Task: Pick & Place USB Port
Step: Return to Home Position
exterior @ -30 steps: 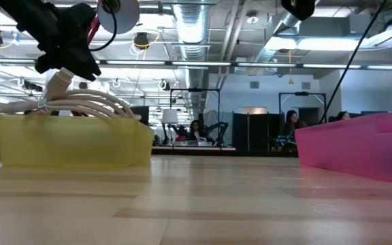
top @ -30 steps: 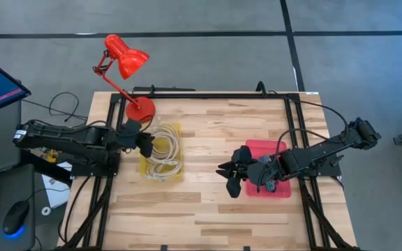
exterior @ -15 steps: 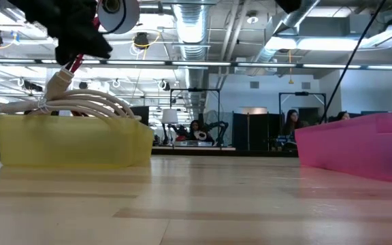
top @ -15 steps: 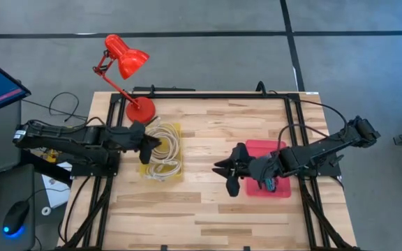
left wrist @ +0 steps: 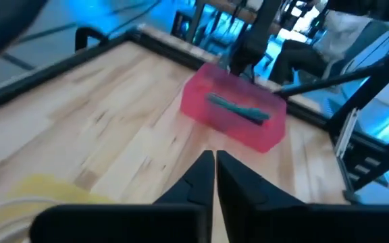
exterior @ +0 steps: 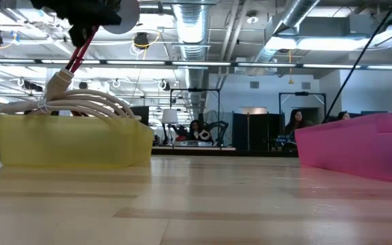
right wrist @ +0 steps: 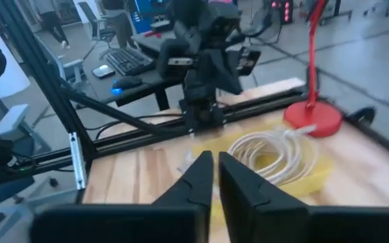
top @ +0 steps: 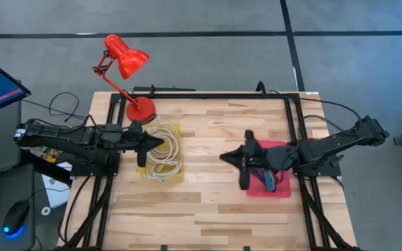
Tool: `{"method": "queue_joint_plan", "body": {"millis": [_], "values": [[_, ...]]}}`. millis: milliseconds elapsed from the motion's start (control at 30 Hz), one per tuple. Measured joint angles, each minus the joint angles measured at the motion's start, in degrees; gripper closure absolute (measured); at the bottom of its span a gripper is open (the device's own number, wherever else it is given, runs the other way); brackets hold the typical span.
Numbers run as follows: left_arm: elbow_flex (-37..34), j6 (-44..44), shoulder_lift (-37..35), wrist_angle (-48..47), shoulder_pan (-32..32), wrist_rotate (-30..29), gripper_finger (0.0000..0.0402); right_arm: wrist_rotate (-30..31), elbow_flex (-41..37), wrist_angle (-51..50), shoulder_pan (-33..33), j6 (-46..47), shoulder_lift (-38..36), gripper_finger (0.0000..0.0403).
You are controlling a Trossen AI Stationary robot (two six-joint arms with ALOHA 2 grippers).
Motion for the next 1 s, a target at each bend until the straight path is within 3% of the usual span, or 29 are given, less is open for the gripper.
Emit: {"method": "queue_joint_plan", "body": {"millis": [100, 333, 467, 700, 1000], "values": [[0.0, 1.5, -0.5, 2.9, 0.0, 0.0, 0.0396, 0.0, 0.0, -3.1, -0.8, -3.4, -3.9, 0.0398], [0.0, 8.6, -0.6, 13.1, 0.0, 0.0, 0.0397, -0.2, 0.0, -15.5, -1.0, -4.4, -13.5, 0.0401], [0.0, 8.4, -0.5, 15.9, 0.0, -2.4, 0.0397, 0.4, 0.0, -21.1, 0.2, -5.1, -18.4, 0.0402], [0.0, 15.0, -0.5, 25.0, 0.0, -2.9, 0.0397, 4.5, 0.0, -24.4, 1.9, -10.2, -24.4, 0.0402], [0.0, 17.5, -1.1, 25.6, -0.1, -2.9, 0.0398, 6.0, 0.0, -25.5, 2.4, -11.4, -29.0, 0.0403]]}}
